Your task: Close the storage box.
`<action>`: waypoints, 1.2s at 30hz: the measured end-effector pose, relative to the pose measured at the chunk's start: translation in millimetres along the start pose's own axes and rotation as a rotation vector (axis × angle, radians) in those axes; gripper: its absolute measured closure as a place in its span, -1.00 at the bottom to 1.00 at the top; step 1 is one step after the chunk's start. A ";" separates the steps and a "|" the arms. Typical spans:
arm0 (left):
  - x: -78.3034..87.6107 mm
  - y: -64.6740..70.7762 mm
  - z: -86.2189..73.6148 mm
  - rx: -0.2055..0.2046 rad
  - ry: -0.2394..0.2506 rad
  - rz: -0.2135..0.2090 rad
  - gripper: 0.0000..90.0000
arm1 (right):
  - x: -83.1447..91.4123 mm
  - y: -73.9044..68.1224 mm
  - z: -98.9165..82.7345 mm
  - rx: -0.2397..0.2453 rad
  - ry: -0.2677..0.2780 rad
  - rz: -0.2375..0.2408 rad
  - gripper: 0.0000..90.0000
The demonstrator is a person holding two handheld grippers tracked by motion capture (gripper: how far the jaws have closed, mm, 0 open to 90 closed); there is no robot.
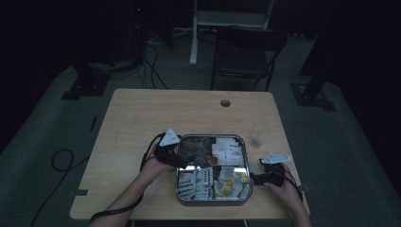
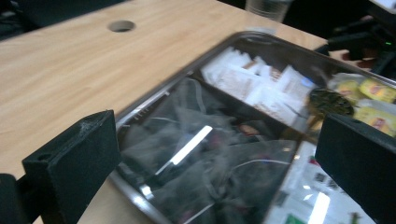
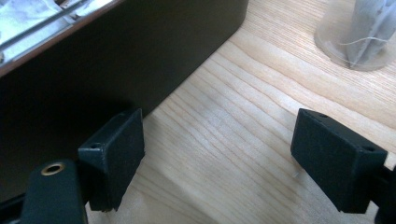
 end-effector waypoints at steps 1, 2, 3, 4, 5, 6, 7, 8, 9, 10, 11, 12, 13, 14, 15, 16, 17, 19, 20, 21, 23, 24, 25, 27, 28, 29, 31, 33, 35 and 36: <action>2.1 -2.9 -1.1 0.007 0.008 0.003 -0.99 | 0.0 0.0 0.0 0.000 0.000 0.000 -0.62; 5.0 -7.1 -3.1 0.012 0.012 0.011 -0.99 | 0.0 0.0 0.0 0.000 0.000 0.000 -0.62; 6.9 -10.5 -5.0 0.018 0.013 0.018 -0.99 | 0.0 0.0 0.0 0.000 0.000 0.000 -0.62; 8.3 -13.1 -6.6 0.020 0.013 0.022 -0.99 | 0.0 0.0 0.0 0.000 0.000 0.000 -0.62; 10.2 -17.3 -9.4 0.030 0.011 0.033 -0.99 | 0.0 0.0 0.0 0.000 0.000 0.000 -0.62; 11.6 -20.1 -11.3 0.033 0.009 0.040 -0.99 | 0.0 0.0 0.0 0.000 0.000 0.000 -0.62; 13.3 -23.2 -13.7 0.041 0.011 0.045 -0.99 | 0.0 0.0 0.0 0.000 0.000 0.000 -0.62; 13.3 -23.2 -13.7 0.041 0.011 0.045 -0.99 | 0.0 0.0 0.0 0.000 0.000 0.000 -0.62; 19.6 -33.6 -21.6 0.068 0.021 0.065 -0.99 | 0.0 0.0 0.0 0.000 0.000 0.000 -0.62; 19.6 -33.6 -21.6 0.068 0.021 0.065 -0.99 | 0.0 0.0 0.0 0.000 0.000 0.000 -0.62; 21.5 -37.0 -23.9 0.076 0.030 0.078 -0.99 | 0.0 0.0 0.0 0.000 0.000 0.000 -0.62; 23.3 -40.8 -26.2 0.078 0.039 0.096 -0.99 | 0.0 0.0 0.0 0.000 0.000 0.000 -0.62; 24.7 -43.8 -28.0 0.080 0.044 0.108 -0.99 | 0.0 0.0 0.0 0.000 0.000 0.000 -0.62; 27.1 -49.0 -31.1 0.095 0.057 0.122 -0.99 | 0.0 0.0 0.0 0.000 0.000 0.000 -0.62; 29.0 -53.3 -33.8 0.117 0.064 0.130 -0.99 | 0.0 0.0 0.0 0.000 0.000 0.000 -0.62; 30.6 -57.1 -36.7 0.132 0.068 0.139 -0.99 | 0.0 0.0 0.0 0.000 0.000 0.000 -0.62; 32.0 -60.3 -39.9 0.141 0.069 0.146 -0.99 | 0.0 0.0 0.0 0.000 0.000 0.000 -0.62; 33.7 -65.8 -47.3 0.152 0.056 0.164 -0.99 | 0.0 0.0 0.0 0.000 0.000 0.000 -0.62; 33.7 -65.8 -47.3 0.152 0.056 0.164 -0.99 | 0.0 0.0 0.0 0.000 0.000 0.000 -0.62; 35.1 -70.3 -55.6 0.166 0.048 0.175 -0.99 | 0.0 0.0 0.0 0.000 0.000 0.000 -0.62; 35.5 -73.0 -63.0 0.176 0.037 0.182 -0.99 | 0.0 0.0 0.0 0.000 0.000 0.000 -0.62; 35.7 -74.1 -66.6 0.182 0.030 0.185 -0.99 | 0.0 0.0 0.0 0.000 0.000 0.000 -0.62; 36.3 -75.3 -69.9 0.187 0.027 0.188 -0.99 | 0.0 0.0 0.0 0.000 0.000 0.000 -0.62; 38.3 -77.9 -76.4 0.202 0.025 0.193 -0.99 | 0.0 0.0 0.0 0.000 0.000 0.000 -0.62; 39.4 -79.2 -79.8 0.205 0.021 0.197 -0.99 | 0.0 0.0 0.0 0.000 0.000 0.000 -0.62; 40.7 -80.3 -83.0 0.211 0.020 0.203 -0.99 | 0.0 0.0 0.0 0.000 0.000 0.000 -0.62; 43.7 -82.2 -89.0 0.222 0.014 0.212 -0.99 | 0.0 0.0 0.0 0.000 0.000 0.000 -0.62; 45.5 -83.0 -92.0 0.225 0.008 0.220 -0.99 | 0.0 0.0 0.0 0.000 0.000 0.000 -0.62; 51.0 -85.2 -99.7 0.240 0.002 0.254 -0.99 | 0.0 0.0 0.0 0.000 0.000 0.000 -0.62; 51.0 -85.2 -99.7 0.240 0.002 0.254 -0.99 | 0.0 0.0 0.0 0.000 0.000 0.000 -0.62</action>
Point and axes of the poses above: each handheld gripper's, and its own axes: x roughly backward along the jaws, z roughly out of its top, y roughly to its right, the point moved 7 cm from there along -x, roughly forward along the jaws, and after that the axes turned 11 degrees about -y, right-handed, at the moved point
